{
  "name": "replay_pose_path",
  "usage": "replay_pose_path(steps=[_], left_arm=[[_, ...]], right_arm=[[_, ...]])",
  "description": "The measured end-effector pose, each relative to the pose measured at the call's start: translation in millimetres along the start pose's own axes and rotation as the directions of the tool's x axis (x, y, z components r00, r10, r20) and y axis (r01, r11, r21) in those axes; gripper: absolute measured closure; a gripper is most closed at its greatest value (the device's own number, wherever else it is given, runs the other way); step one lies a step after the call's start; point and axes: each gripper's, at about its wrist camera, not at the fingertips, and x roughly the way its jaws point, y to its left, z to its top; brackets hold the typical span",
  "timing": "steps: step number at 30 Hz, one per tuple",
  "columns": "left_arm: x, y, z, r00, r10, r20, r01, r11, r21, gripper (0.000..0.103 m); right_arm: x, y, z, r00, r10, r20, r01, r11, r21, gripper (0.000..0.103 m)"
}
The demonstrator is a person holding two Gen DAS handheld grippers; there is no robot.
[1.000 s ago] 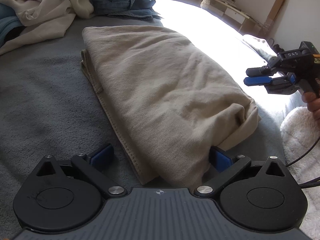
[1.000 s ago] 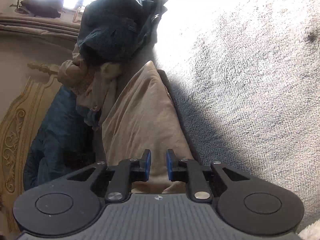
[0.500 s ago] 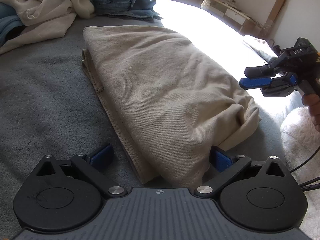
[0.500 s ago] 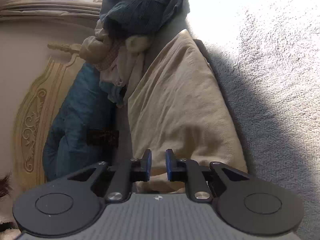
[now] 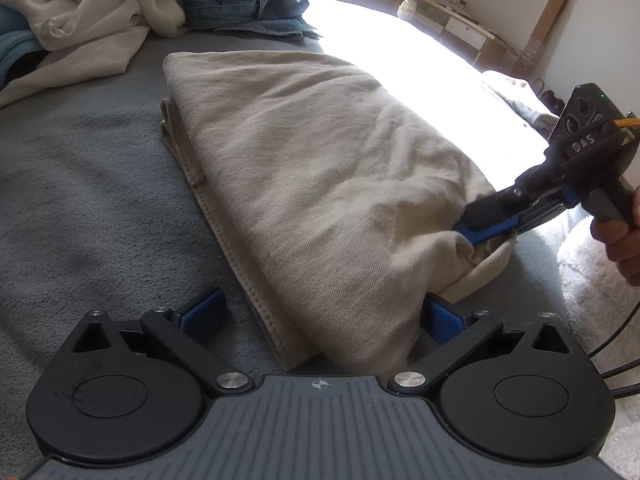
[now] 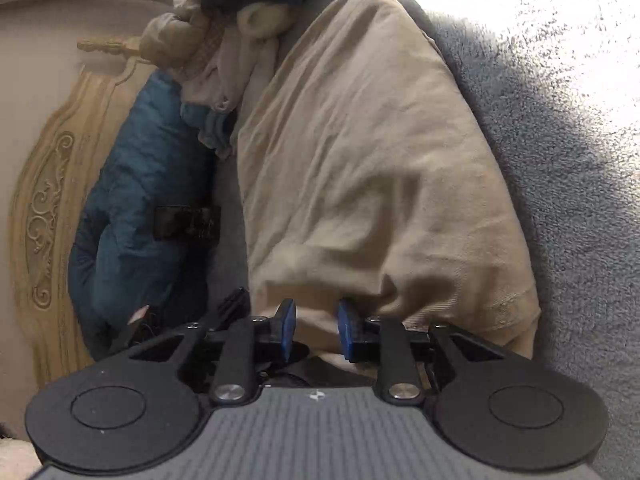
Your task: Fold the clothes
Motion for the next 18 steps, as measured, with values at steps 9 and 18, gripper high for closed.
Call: replay_pose_path(steps=[9, 18], left_arm=[[-41, 10, -2, 0.999, -0.006, 0.042, 0.009, 0.997, -0.081, 0.001], [-65, 0, 32, 0.962, -0.051, 0.269, 0.097, 0.982, -0.160, 0.001]], right_arm=[[-29, 19, 11, 0.990, 0.049, 0.130, -0.040, 0.996, -0.075, 0.082], [-36, 35, 8, 0.950, -0.133, 0.282, 0.198, 0.956, -0.218, 0.082]])
